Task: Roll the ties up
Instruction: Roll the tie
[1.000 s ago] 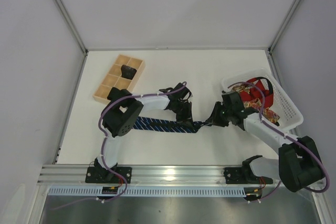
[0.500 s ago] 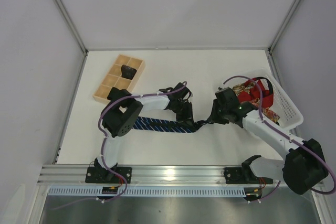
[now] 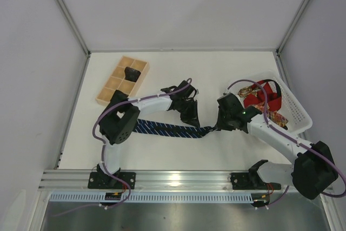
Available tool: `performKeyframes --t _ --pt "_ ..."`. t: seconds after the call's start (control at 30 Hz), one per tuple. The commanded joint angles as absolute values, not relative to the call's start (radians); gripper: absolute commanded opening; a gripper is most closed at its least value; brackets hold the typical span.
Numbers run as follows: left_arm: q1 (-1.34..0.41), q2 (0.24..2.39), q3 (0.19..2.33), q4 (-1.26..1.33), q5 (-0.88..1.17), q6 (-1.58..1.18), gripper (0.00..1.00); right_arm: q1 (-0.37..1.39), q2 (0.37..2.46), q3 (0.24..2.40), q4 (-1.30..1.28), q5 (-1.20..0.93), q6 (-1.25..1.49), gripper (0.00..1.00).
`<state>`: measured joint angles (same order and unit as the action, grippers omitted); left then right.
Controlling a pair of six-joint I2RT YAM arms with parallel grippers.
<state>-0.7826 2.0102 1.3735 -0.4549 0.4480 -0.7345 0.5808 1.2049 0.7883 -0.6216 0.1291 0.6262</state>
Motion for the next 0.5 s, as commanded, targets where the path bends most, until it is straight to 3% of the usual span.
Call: performKeyframes --t 0.0,0.07,0.47 --pt "-0.787 1.91 1.335 -0.414 0.477 -0.727 0.11 0.587 1.216 0.842 -0.655 0.181 0.656 0.0" --pt "-0.79 1.898 1.315 -0.37 0.511 -0.736 0.06 0.589 1.229 0.856 -0.669 0.187 0.66 0.0" --pt "-0.845 1.983 1.324 -0.362 0.609 -0.781 0.01 0.588 1.247 0.877 -0.676 0.183 0.681 0.0"
